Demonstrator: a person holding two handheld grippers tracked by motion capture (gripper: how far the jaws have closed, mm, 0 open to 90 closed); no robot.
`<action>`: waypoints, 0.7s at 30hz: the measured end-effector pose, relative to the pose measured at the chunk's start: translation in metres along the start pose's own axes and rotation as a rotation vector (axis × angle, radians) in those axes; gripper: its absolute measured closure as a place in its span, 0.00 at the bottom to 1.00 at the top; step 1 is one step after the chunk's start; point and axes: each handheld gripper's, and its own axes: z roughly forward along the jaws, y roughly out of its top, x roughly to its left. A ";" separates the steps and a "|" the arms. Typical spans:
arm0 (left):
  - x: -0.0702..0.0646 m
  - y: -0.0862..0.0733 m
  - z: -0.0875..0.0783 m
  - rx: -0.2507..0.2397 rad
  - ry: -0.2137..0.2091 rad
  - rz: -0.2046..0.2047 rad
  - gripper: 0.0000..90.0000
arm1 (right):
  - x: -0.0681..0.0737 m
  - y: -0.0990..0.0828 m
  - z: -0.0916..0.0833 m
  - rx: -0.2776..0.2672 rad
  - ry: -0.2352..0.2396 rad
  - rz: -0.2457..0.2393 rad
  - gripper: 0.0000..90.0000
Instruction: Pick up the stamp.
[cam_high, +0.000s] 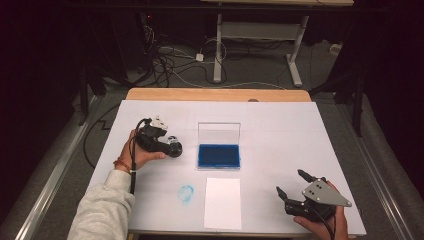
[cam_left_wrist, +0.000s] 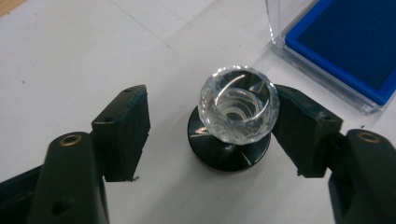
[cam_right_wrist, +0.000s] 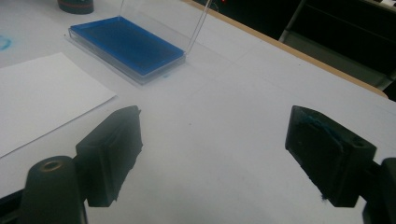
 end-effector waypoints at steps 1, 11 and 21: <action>0.000 0.001 0.002 0.005 0.003 0.001 0.38 | 0.000 0.000 0.000 0.002 -0.001 0.001 0.21; -0.008 0.008 0.009 0.029 0.027 0.038 0.51 | 0.002 0.001 0.002 0.008 0.014 -0.015 0.21; -0.013 0.009 0.008 0.042 0.035 0.065 0.60 | 0.002 0.001 0.002 0.010 0.013 -0.014 0.22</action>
